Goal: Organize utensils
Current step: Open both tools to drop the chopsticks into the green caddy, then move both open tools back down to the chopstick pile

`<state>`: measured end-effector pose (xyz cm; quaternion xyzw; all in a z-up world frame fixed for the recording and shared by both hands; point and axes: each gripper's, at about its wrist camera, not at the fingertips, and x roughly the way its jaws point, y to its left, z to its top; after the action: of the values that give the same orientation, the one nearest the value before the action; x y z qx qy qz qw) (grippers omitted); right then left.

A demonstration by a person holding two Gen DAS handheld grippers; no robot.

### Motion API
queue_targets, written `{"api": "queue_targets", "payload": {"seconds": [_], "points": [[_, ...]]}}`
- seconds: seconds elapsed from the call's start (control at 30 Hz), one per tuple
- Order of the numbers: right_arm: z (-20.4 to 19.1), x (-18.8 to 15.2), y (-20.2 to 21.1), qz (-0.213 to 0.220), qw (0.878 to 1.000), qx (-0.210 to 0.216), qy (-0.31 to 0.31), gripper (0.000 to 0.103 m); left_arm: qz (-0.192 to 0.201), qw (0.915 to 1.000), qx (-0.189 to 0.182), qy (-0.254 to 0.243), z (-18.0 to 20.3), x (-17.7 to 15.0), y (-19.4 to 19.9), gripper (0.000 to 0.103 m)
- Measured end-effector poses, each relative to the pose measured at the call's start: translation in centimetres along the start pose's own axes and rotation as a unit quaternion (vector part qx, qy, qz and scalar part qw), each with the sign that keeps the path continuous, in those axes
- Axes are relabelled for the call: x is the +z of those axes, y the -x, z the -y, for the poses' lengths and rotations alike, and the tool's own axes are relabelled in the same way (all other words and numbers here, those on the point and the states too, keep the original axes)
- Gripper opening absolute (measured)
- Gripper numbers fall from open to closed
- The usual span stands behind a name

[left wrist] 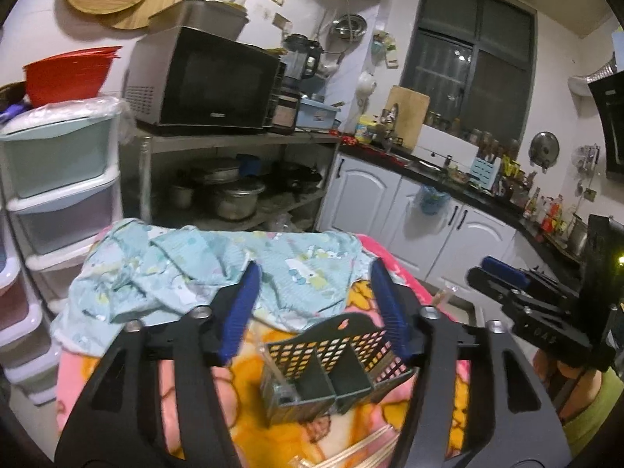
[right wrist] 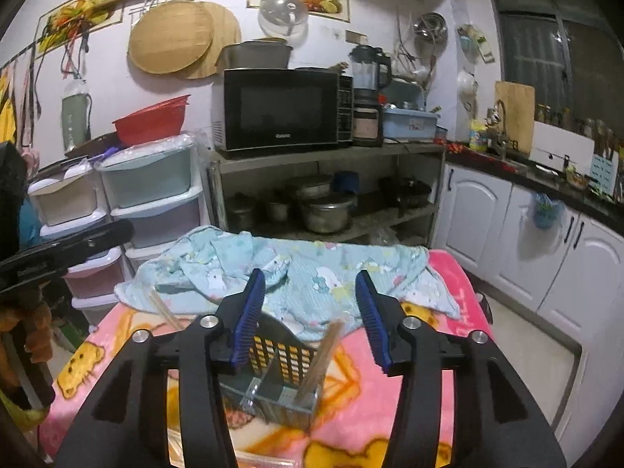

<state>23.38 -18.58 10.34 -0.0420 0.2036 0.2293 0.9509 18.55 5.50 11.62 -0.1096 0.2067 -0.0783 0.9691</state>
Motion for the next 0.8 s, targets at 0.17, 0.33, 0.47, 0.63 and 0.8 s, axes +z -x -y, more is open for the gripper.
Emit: {"api": "queue_targets", "payload": {"seconds": [0.17,0.33,0.47,0.63,0.8], "points": [[0.8,-1.6,2.1,0.009,1.0,-0.013,-0.01,0.06,0.022,0.9995,0.019,0.015,-0.9,-1.0,2.3,0.092],[0.9,-3.1,4.3,0.015,1.0,-0.019,-0.01,0.065,0.032,0.9989,0.028,0.022,-1.4,-1.9,4.0,0.092],[0.8,-3.9,5.7,0.017,1.0,-0.021,-0.011,0.069,0.033,0.9985,0.034,0.026,-1.7,-3.1,5.1,0.092],[0.7,-5.1,6.9,0.012,1.0,-0.019,-0.017,0.07,0.025,0.9983,0.037,0.038,-2.2,-4.5,6.0,0.092],[0.6,-6.1,7.8,0.008,1.0,-0.021,-0.017,0.071,0.02,0.9975,0.042,0.052,-2.7,-6.2,6.8,0.092]]}}
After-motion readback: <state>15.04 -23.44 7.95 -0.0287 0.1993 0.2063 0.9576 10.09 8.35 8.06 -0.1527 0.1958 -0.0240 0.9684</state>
